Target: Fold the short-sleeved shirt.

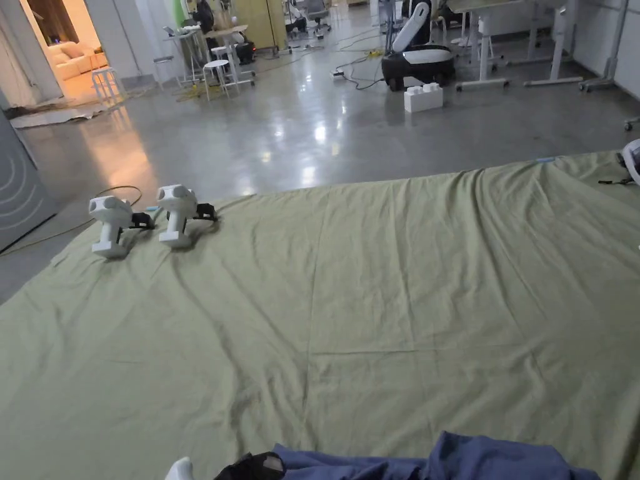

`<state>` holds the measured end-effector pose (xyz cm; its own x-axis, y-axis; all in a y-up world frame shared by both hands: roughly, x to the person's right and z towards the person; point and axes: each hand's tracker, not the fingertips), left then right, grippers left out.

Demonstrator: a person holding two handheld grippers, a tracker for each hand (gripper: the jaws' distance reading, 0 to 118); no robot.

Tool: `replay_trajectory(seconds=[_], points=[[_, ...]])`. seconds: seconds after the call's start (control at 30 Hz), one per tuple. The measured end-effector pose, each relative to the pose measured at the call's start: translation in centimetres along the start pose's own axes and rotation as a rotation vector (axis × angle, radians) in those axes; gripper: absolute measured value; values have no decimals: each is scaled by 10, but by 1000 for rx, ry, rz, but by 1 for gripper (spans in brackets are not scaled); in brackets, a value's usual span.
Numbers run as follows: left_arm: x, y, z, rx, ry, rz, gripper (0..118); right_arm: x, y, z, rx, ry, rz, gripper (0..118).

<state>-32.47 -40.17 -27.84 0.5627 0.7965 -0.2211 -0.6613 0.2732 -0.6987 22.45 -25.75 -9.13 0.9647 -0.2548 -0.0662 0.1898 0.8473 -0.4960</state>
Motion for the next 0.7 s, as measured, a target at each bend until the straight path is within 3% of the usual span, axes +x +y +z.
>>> replay_trajectory(seconds=[0.07, 0.13, 0.17, 0.2, 0.27, 0.3, 0.43, 0.57, 0.63, 0.7], points=[[-10, -13, -11, 6, -59, 80, 111, -2, -2, 4, -9, -8, 20, 2], [-5, -23, -18, 43, -27, 74, 69, -2, -3, 8, -19, -12, 31, 2], [-4, -27, -23, 26, -14, 86, 39, -2, -3, 11, -22, -17, 32, 2], [-6, -30, -27, 17, -21, 106, 22, 0, -3, 12, -23, -19, 30, 2], [-5, -30, -23, 39, -62, 159, 21, 3, -3, 14, -28, -16, 20, 2], [-2, -28, -16, 79, -54, 152, 20, -14, 1, 9, -28, -21, 17, 2], [24, -4, 32, 183, -52, 54, 18, -11, 3, 5, -10, 7, -50, 2], [83, 10, 76, 238, 2, -232, 18, -8, 2, -5, -21, 89, -103, 2], [115, -10, 65, 228, -40, -306, 18, -14, 1, -7, 4, 67, -97, 2], [145, -35, 37, 135, -79, -366, 18, -17, 2, -8, 11, 114, -118, 2]])
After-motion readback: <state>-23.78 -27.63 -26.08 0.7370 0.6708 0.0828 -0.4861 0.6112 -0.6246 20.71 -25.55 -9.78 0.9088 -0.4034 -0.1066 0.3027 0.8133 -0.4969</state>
